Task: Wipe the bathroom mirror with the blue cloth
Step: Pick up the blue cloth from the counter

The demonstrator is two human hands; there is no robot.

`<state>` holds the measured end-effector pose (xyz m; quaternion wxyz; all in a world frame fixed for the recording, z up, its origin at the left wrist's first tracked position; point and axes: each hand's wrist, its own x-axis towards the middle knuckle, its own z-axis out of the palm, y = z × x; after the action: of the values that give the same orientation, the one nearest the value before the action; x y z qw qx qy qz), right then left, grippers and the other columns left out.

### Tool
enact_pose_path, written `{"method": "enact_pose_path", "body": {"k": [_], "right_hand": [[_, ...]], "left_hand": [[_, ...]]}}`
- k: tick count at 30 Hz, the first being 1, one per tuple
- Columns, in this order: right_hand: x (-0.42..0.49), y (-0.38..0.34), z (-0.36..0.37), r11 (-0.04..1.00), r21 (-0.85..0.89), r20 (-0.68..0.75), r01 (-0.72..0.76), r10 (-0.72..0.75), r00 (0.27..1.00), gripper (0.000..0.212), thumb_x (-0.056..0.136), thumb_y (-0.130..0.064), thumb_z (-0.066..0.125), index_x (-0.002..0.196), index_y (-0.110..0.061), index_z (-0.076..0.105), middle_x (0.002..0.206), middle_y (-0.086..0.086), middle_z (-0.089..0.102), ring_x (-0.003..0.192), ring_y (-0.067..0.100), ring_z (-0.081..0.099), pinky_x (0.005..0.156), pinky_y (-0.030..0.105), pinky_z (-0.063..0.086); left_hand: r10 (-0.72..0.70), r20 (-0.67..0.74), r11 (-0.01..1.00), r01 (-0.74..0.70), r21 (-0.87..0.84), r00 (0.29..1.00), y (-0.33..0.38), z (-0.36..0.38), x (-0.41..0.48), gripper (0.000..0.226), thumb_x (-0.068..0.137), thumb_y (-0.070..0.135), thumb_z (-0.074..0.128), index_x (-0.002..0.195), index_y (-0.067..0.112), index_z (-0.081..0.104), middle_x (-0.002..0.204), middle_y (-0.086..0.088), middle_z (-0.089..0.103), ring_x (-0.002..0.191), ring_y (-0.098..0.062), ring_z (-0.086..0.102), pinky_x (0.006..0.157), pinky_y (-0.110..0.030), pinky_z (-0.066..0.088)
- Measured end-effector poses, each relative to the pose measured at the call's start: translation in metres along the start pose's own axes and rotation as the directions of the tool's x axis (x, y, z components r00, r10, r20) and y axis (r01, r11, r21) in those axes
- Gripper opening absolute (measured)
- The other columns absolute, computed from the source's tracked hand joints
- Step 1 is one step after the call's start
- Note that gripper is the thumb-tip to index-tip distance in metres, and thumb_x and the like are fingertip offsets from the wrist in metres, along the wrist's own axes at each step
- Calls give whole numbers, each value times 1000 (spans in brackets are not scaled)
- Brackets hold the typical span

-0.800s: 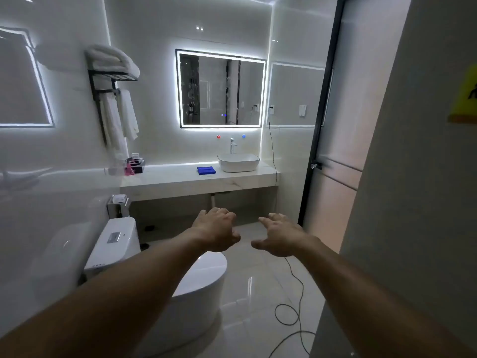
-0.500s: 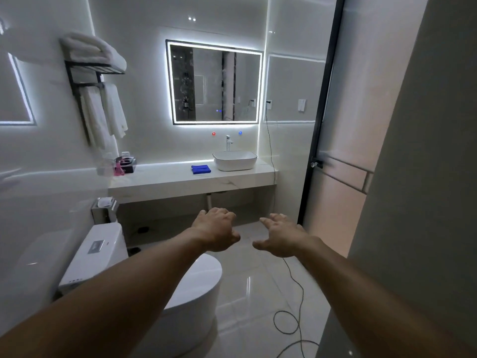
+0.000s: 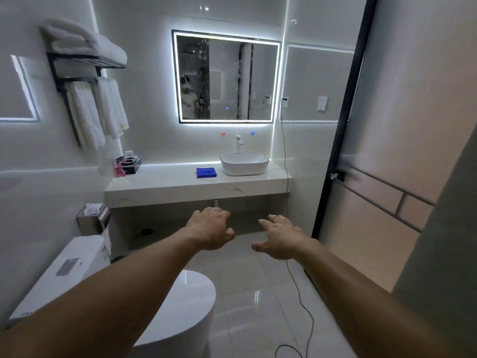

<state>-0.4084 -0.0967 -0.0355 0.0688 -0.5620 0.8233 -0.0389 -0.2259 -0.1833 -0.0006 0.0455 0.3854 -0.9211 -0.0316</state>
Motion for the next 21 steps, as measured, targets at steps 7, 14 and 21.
{"method": "enact_pose_path", "body": {"k": [7,14,21], "right_hand": [[97,10,-7,1000,-2,-20,-18,18,1000,87,85,-69,52,155,-33,14,164,0,5,151,25,0,117,55,14],[190,9,-24,995,-34,-47,-91,90,995,85,87,-67,51,155,-32,15,164,-1,6,151,24,0,117,53,15],[268,28,-23,994,-29,11,-104,104,995,83,89,-65,51,155,-30,15,164,1,6,151,24,-1,117,53,14]], "left_hand": [[48,7,999,-48,20,999,-28,13,100,56,96,44,50,146,21,40,151,-3,41,140,-23,36,115,-47,31],[119,1,993,-119,11,993,-67,17,205,55,95,44,51,145,22,41,148,-4,45,135,-23,41,114,-46,31],[116,24,993,-115,-42,993,-85,31,294,54,95,44,50,143,22,43,145,-4,47,133,-23,42,111,-44,33]]}}
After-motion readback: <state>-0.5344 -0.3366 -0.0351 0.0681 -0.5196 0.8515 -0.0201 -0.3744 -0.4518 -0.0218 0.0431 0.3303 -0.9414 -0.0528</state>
